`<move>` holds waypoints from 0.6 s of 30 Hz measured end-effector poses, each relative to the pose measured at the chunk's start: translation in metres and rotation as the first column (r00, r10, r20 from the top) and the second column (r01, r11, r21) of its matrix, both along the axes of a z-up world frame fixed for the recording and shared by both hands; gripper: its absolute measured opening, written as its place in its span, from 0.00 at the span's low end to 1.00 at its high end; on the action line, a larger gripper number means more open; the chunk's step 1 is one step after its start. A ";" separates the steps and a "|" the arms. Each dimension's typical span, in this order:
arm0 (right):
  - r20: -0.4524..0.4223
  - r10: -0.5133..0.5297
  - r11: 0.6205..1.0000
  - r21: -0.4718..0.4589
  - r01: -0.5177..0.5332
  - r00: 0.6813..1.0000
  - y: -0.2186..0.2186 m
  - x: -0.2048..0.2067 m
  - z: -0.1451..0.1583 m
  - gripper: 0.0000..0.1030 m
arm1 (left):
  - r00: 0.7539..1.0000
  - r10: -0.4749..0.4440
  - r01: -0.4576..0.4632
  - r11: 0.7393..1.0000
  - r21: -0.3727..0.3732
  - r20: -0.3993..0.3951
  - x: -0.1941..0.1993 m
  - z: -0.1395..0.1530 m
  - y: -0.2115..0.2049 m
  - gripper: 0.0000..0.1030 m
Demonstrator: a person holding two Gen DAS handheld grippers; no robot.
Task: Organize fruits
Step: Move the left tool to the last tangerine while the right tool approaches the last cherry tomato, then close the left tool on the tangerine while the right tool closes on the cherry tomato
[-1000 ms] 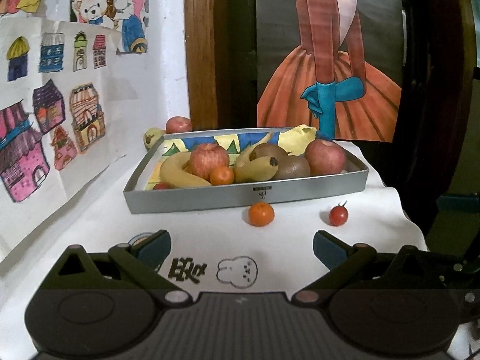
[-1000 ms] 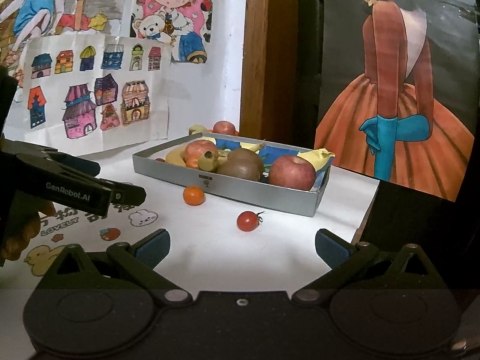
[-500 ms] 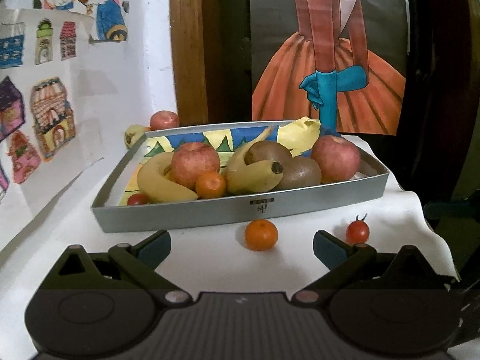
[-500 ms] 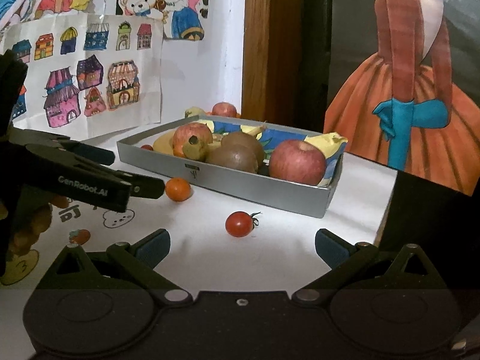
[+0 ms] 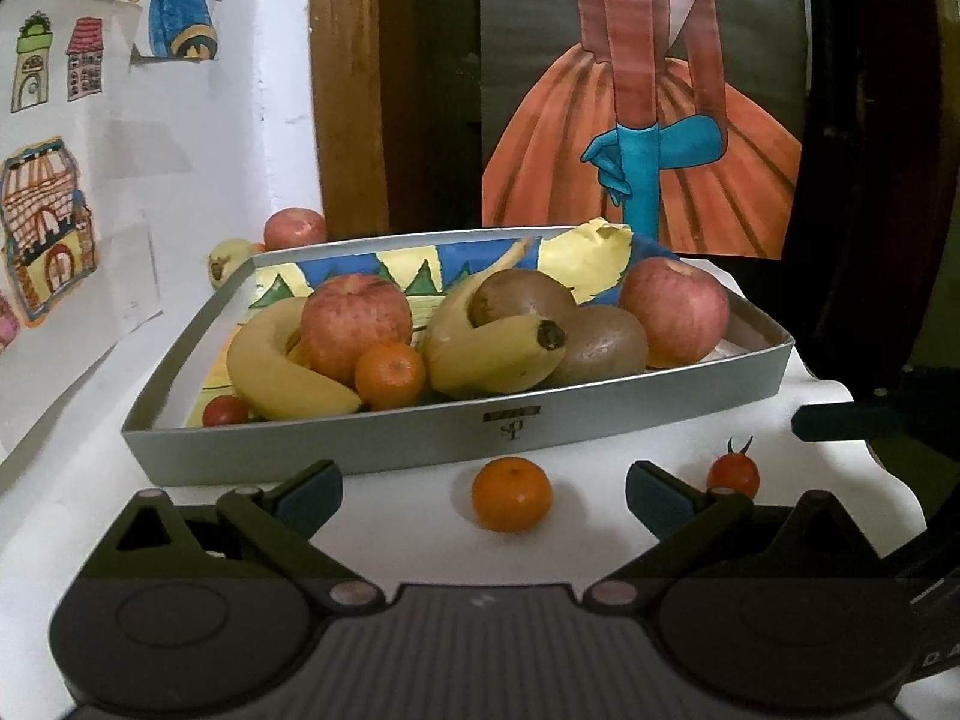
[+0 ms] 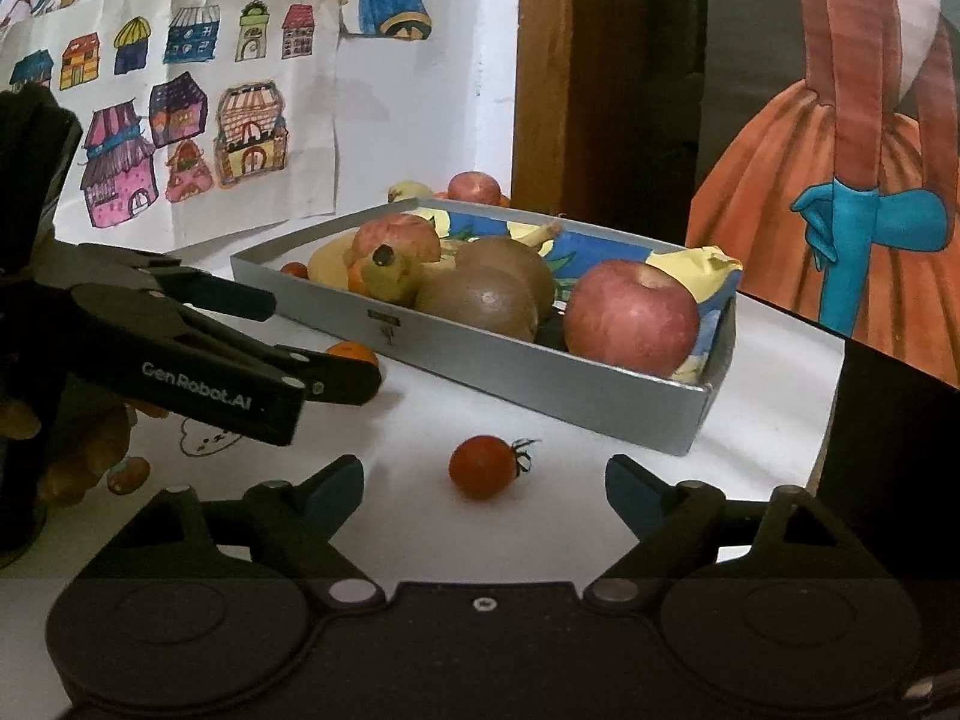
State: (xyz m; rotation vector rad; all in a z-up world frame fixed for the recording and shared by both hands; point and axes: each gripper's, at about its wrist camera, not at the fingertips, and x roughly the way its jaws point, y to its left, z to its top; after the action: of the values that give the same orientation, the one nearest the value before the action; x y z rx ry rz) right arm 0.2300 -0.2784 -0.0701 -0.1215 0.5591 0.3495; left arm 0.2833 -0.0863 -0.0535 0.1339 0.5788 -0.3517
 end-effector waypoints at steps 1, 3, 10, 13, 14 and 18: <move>-0.001 0.003 1.000 0.000 -0.003 1.000 0.001 0.001 0.000 0.85 | 1.000 -0.003 0.003 1.000 -0.001 -0.001 0.001 0.000 -0.001 0.99; -0.003 0.008 1.000 -0.001 -0.008 1.000 0.001 0.003 0.000 0.84 | 1.000 -0.010 0.010 1.000 -0.001 -0.005 0.002 -0.001 -0.002 0.97; -0.021 0.014 1.000 0.009 -0.014 1.000 0.001 0.010 -0.002 0.74 | 0.999 -0.031 0.031 0.999 -0.011 -0.030 0.007 -0.004 -0.004 0.84; -0.027 0.018 1.000 0.012 -0.018 0.999 0.001 0.011 -0.003 0.66 | 0.998 -0.036 0.035 0.999 -0.012 -0.043 0.008 -0.005 -0.004 0.74; -0.031 0.018 1.000 0.014 -0.017 0.999 0.001 0.012 -0.003 0.62 | 0.998 -0.037 0.037 0.999 -0.014 -0.049 0.008 -0.005 -0.004 0.70; -0.047 0.023 1.000 0.020 -0.022 0.999 0.002 0.013 -0.006 0.50 | 0.997 -0.040 0.039 0.999 -0.022 -0.068 0.009 -0.006 -0.002 0.54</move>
State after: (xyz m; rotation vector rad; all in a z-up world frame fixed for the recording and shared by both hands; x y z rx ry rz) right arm 0.2433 -0.2768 -0.0765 -0.1006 0.6008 0.3802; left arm 0.2921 -0.0886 -0.0595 0.1136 0.6407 -0.4015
